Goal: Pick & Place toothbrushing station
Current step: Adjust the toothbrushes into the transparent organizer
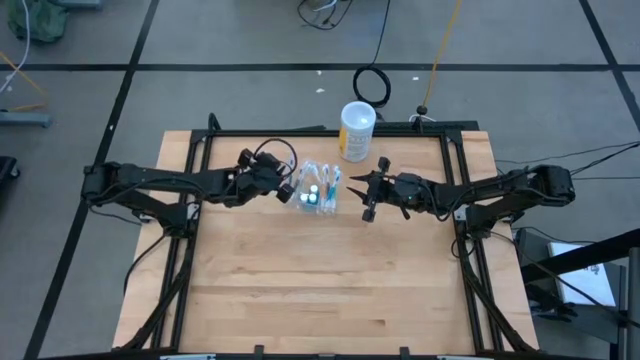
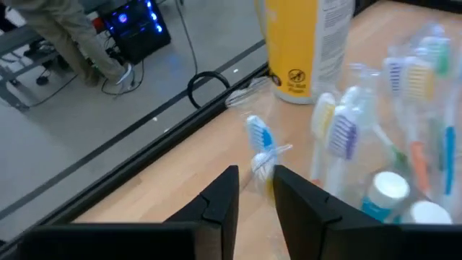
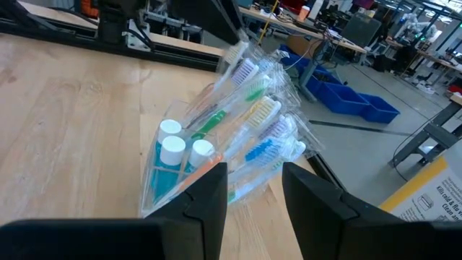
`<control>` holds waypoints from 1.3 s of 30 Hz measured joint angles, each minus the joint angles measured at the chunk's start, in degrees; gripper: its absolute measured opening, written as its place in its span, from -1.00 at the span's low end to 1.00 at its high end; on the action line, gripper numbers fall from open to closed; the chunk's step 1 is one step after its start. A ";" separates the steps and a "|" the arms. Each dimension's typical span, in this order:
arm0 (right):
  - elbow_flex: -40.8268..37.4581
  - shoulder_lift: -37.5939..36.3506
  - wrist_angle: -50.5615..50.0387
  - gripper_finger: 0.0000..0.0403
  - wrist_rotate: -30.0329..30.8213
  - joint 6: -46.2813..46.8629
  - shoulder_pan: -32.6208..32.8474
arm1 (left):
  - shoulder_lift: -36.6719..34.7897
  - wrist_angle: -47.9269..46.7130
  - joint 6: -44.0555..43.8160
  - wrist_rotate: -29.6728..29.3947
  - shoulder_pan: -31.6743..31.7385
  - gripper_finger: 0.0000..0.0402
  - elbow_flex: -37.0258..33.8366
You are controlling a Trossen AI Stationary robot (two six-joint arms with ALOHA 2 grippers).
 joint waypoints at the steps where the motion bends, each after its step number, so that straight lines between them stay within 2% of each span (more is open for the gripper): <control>1: 0.00 0.00 0.00 -0.38 -0.02 0.00 0.00 | -0.68 -0.28 0.40 0.04 -0.35 -0.52 0.00; 7: 0.00 0.00 0.00 -0.38 -0.04 0.00 0.00 | -4.75 -0.31 1.30 -0.02 -3.13 -0.42 -0.02; 13: 0.00 0.00 0.00 -0.38 -0.13 0.22 0.00 | -4.96 0.90 1.13 -0.15 -4.76 -0.38 0.00; 25: 0.00 0.00 0.04 -0.38 -0.17 0.22 0.00 | 3.40 16.27 6.67 2.78 -2.82 -0.38 0.00; 30: 0.00 0.02 0.04 -0.38 -0.17 0.22 0.00 | 4.98 21.12 9.09 8.03 -2.10 -0.38 0.00; 35: 0.00 0.02 0.04 -0.38 -0.20 0.22 0.00 | 4.98 21.44 9.80 8.46 -2.06 -0.40 0.00; 39: 0.00 0.02 0.04 -0.38 -0.20 0.22 0.00 | 4.98 19.49 8.28 7.94 -1.35 -0.52 0.00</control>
